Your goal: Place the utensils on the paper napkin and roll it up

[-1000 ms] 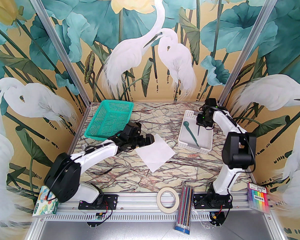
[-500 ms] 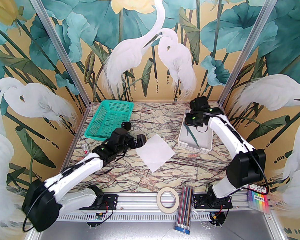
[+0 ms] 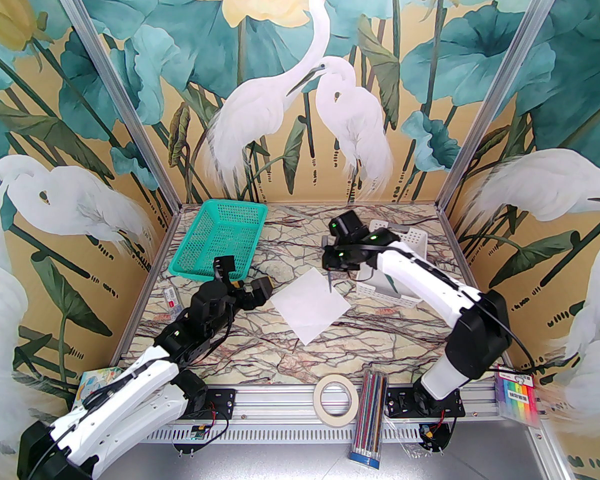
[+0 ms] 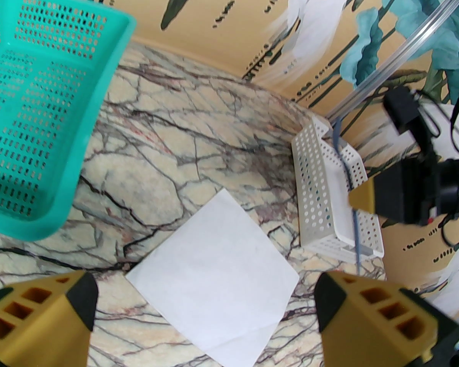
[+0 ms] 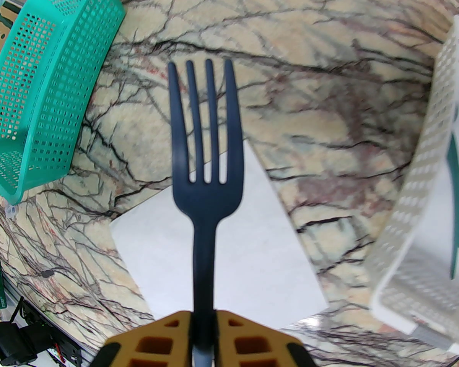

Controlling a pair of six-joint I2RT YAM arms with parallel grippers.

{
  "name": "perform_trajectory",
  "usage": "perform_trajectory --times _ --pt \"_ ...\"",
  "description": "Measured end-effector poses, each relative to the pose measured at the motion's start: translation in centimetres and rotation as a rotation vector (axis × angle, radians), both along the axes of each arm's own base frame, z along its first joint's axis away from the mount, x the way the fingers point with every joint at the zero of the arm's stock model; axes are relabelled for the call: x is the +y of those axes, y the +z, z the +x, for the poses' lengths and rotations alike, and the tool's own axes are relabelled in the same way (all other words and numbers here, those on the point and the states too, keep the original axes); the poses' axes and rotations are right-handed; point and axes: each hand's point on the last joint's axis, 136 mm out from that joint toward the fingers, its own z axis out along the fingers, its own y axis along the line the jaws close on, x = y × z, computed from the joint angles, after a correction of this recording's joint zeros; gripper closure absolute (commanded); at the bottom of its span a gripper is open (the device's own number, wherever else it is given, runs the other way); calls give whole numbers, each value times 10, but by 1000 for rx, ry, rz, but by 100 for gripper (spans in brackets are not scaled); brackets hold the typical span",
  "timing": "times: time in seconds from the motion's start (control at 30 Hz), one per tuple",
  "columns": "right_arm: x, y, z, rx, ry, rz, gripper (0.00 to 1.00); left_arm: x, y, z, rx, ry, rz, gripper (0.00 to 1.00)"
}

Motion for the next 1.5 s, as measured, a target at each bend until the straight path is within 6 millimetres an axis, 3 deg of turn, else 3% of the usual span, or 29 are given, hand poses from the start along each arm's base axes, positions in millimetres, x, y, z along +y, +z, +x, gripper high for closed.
perform_trajectory --times 0.27,0.53,0.97,1.5 --pt "25 -39 -9 73 -17 -7 83 6 1 0 -26 18 33 1" --pt "29 -79 -11 142 -35 -50 83 8 1 1 -35 22 55 1" --pt "28 -113 -15 200 -48 -88 83 8 0 2 -34 23 60 0" --pt "29 -138 -27 245 -64 -109 82 9 -5 4 -23 30 81 1"
